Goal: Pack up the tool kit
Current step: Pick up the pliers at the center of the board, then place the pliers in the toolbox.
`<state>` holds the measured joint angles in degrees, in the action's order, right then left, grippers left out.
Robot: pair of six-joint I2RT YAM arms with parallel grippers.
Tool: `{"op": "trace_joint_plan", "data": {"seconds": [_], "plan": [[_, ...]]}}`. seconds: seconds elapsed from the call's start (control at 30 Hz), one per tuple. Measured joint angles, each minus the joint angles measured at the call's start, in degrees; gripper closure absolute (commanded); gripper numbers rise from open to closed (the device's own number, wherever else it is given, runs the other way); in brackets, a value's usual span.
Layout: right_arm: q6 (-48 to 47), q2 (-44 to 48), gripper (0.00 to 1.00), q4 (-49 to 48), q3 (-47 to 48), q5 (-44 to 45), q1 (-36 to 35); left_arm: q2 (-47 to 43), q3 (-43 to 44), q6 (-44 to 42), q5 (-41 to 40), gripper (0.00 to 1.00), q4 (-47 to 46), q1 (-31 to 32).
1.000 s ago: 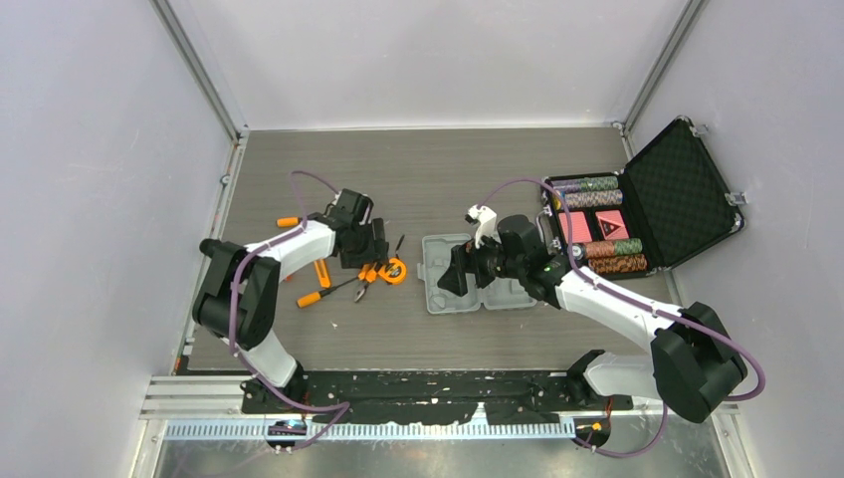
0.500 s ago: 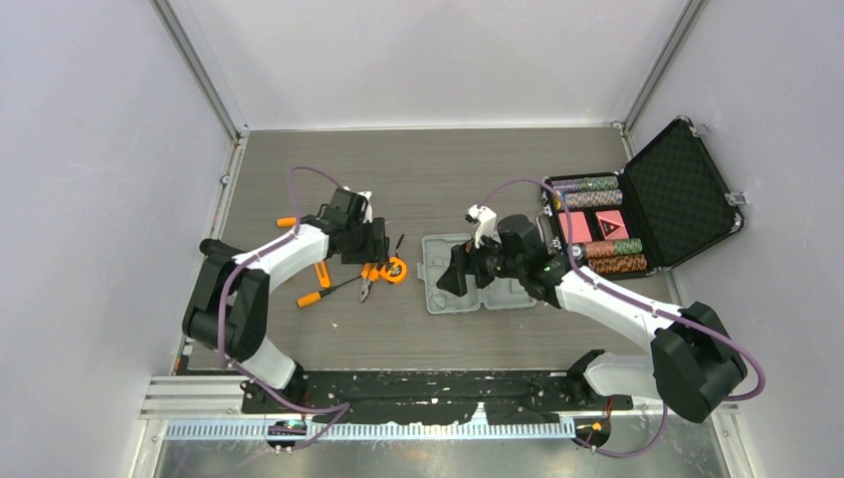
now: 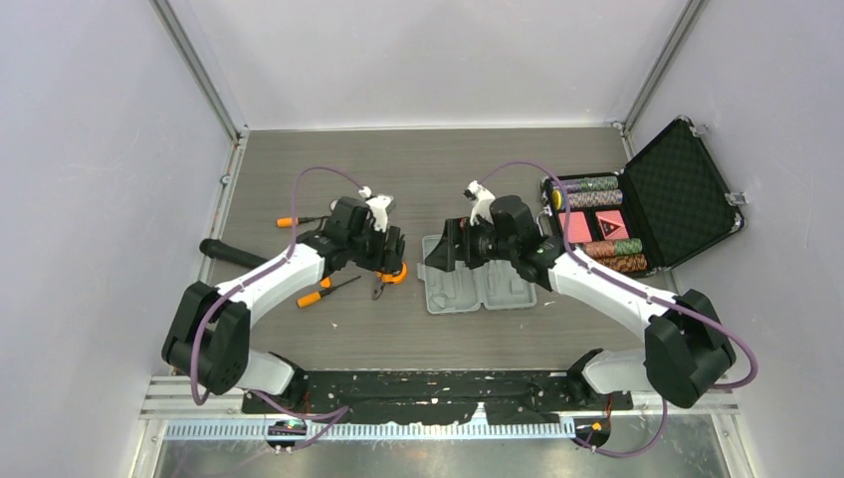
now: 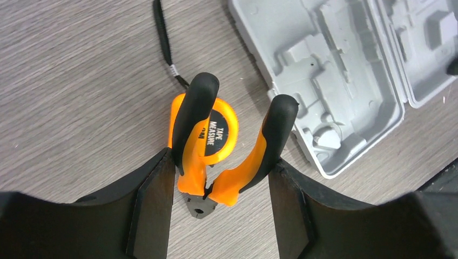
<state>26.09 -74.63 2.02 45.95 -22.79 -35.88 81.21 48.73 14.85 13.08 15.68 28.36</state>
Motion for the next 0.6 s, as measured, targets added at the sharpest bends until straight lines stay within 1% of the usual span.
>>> {"op": "trace_joint_plan", "data": {"seconds": [0.27,0.6], "plan": [[11.26,-9.84,0.17,1.03,7.37,1.27,-0.02,-2.71,-1.81,-3.56,0.92,1.00,-2.64,2.34],[18.67,-19.04,0.20,-2.86,12.26,0.42,-0.50,-3.39,-2.16,-5.29,1.49,1.00,-3.21,3.63]]}}
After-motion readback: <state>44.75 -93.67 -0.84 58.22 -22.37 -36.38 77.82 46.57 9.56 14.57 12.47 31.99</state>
